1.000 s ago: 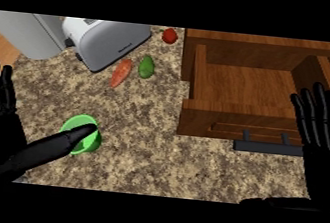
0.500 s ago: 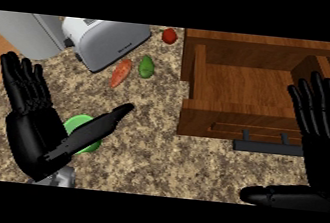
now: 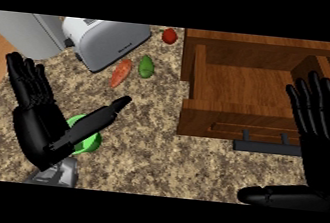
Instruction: Pick up the cup, place it into the drawer and close the drawer
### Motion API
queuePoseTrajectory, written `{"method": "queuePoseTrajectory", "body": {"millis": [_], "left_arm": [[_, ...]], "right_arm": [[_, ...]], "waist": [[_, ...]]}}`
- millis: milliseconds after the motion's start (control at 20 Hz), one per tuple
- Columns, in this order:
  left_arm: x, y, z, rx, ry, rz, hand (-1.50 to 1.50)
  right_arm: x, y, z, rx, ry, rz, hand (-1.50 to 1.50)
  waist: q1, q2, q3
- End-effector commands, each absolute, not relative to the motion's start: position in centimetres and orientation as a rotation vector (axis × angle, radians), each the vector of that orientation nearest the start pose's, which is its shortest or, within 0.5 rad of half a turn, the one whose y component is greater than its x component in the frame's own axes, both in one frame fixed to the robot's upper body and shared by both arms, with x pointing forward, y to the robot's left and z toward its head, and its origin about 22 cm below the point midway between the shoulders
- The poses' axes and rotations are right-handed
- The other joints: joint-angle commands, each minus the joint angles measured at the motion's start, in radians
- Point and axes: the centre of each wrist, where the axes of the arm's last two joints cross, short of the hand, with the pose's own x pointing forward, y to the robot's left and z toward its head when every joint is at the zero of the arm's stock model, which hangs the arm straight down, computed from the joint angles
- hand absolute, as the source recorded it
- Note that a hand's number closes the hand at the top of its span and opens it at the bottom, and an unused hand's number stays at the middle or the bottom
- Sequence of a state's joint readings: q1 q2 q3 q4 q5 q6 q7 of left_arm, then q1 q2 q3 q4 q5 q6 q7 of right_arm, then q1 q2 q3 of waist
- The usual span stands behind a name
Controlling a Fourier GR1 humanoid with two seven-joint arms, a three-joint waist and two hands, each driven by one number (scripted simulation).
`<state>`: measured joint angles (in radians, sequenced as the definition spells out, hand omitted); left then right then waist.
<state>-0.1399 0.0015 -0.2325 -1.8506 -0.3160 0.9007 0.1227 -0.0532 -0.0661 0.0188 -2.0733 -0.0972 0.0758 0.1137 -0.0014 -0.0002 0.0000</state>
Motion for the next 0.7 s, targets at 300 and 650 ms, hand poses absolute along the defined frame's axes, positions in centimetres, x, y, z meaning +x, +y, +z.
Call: {"method": "queuePoseTrajectory", "body": {"millis": [300,650], "left_arm": [[22.0,16.3,7.0,0.575,-1.821,0.573,-1.50],[21.9,16.8,4.1,0.626,-1.748,0.609,-1.50]], "right_arm": [[22.8,-25.0,13.2,0.136,-2.017,0.103,-1.50],[22.3,-23.1,13.1,0.128,-2.027,0.130,-1.50]], "waist": [[0.003,0.000,0.000],[0.001,0.000,0.000]]}}
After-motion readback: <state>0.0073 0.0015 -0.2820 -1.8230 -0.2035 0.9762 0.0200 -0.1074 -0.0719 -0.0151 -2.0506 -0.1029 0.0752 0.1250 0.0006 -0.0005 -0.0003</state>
